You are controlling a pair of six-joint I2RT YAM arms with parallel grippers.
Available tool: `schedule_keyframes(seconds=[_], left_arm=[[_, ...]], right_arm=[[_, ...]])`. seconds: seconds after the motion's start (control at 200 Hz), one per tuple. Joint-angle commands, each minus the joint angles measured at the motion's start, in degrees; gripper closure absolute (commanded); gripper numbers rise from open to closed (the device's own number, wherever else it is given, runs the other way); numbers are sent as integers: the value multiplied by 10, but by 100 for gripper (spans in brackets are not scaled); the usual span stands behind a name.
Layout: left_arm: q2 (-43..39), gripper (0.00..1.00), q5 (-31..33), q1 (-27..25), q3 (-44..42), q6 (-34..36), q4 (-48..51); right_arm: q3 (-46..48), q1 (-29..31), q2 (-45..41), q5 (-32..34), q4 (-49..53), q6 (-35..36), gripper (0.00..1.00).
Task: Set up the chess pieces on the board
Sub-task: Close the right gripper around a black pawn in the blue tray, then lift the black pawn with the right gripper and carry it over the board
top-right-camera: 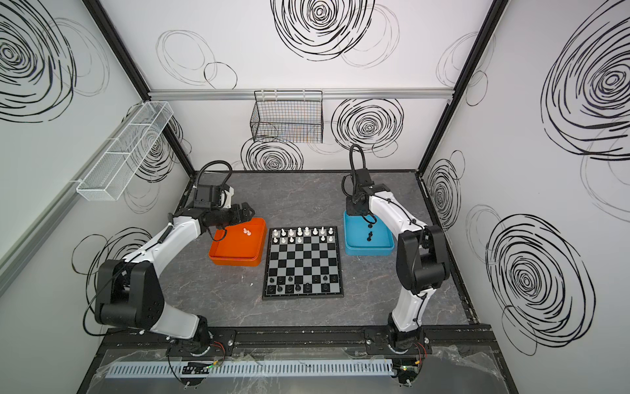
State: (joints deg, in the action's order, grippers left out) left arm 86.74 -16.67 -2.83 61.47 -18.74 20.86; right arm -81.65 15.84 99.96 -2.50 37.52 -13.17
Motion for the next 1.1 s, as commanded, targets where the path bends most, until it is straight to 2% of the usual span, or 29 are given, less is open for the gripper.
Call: schedule_keyframes(seconds=[0.0, 0.18, 0.36, 0.615, 0.715, 1.096], left_arm=[[6, 4, -2, 1, -6, -4, -18], [-4, 4, 16, -17, -9, 0, -21], [-29, 4, 37, -30, -21, 2, -36], [-31, 4, 55, -42, -23, 6, -32], [-32, 4, 63, -47, -23, 7, -31], [-28, 4, 69, -53, -23, 8, -27]], right_arm=[[24, 54, -49, 24, 59, 8, 86], [81, 163, -130, 17, 67, -38, 86], [169, 282, -203, 9, 36, -122, 86], [269, 417, -232, 29, -21, -239, 86], [284, 444, -224, 48, -26, -258, 86], [334, 445, -223, 34, -66, -278, 86]])
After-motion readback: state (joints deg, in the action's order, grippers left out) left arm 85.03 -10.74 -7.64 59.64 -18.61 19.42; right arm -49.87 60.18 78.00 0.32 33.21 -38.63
